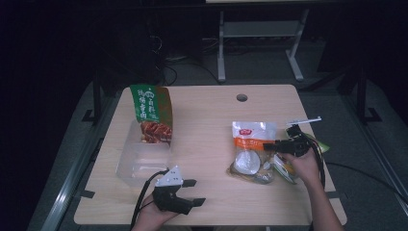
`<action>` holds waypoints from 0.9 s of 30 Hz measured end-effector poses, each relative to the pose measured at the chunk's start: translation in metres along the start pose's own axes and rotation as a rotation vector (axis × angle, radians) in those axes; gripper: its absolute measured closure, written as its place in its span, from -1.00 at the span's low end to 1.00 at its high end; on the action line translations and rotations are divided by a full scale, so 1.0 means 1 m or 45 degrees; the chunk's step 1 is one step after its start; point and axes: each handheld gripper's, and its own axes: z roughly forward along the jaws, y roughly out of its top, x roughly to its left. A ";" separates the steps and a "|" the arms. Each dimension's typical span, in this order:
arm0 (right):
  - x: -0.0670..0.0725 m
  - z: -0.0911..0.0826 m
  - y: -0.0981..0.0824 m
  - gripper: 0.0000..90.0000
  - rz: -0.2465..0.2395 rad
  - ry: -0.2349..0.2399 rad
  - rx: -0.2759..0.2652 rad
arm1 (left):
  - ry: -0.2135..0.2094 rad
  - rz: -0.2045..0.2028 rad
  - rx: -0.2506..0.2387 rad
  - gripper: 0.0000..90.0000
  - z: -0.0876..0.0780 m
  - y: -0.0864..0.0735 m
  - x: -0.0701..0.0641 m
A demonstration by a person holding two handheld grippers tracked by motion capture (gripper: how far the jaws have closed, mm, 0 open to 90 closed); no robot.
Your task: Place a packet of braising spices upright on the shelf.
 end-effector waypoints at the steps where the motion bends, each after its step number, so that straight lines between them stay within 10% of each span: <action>1: 0.001 0.003 0.000 0.35 -0.006 0.002 0.011 | 0.000 0.001 0.000 -0.34 0.000 0.000 0.000; 10: 0.008 0.004 0.000 0.97 -0.007 0.030 0.023 | -0.001 -0.003 -0.003 -0.34 0.000 0.000 0.002; 27: 0.062 -0.024 -0.013 0.99 -0.191 0.105 -0.172 | -0.005 -0.005 0.009 -0.33 0.000 0.000 0.002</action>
